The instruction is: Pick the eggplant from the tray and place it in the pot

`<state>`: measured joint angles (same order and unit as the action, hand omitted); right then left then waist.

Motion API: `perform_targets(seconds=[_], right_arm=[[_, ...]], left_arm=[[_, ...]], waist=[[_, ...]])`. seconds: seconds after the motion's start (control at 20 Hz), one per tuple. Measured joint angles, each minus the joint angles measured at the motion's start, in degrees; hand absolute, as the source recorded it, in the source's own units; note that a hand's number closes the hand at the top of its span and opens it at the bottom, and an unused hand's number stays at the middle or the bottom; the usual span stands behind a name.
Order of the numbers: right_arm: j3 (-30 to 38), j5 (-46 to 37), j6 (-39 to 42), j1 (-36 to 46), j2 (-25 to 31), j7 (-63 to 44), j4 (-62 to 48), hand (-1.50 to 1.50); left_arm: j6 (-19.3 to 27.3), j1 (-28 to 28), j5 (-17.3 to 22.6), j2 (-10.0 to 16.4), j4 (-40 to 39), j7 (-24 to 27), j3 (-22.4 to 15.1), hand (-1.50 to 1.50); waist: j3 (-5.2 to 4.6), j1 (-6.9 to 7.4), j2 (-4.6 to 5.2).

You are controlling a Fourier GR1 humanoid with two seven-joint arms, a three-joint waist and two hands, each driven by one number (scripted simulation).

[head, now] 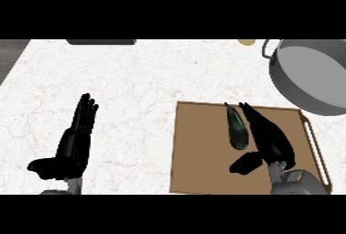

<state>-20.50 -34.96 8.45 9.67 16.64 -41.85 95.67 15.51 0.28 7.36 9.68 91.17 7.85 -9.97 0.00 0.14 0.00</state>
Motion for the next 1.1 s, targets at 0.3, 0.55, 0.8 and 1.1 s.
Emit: perform_targets(seconds=[0.3, 0.55, 0.8, 1.1], right_arm=[[3.2, -3.3, 0.8, 1.9, -2.7, 4.4, -6.8, -1.5], [4.8, -5.8, 0.6, 2.2, -4.7, 7.1, -10.3, -1.5], [6.4, -8.1, -0.5, 2.9, -5.6, 11.4, -13.4, 1.5], [6.8, -13.1, -6.0, 4.0, -5.6, 15.8, -14.9, 1.5]], left_arm=[[-1.4, 0.1, -1.6, -1.4, -0.2, 0.2, 1.4, 0.0], [-1.8, 1.3, -3.1, -3.0, 1.9, -1.1, 1.1, 0.0], [-3.2, 0.3, -3.5, -3.4, -0.5, -0.2, 3.0, 0.0], [-4.1, 0.8, -3.6, -3.2, 1.5, -1.5, 3.7, 0.0]], waist=[[0.0, 0.01, 0.0], [0.01, 0.02, -0.01], [-0.11, -0.05, -0.13], [-0.23, -0.03, -0.31]])
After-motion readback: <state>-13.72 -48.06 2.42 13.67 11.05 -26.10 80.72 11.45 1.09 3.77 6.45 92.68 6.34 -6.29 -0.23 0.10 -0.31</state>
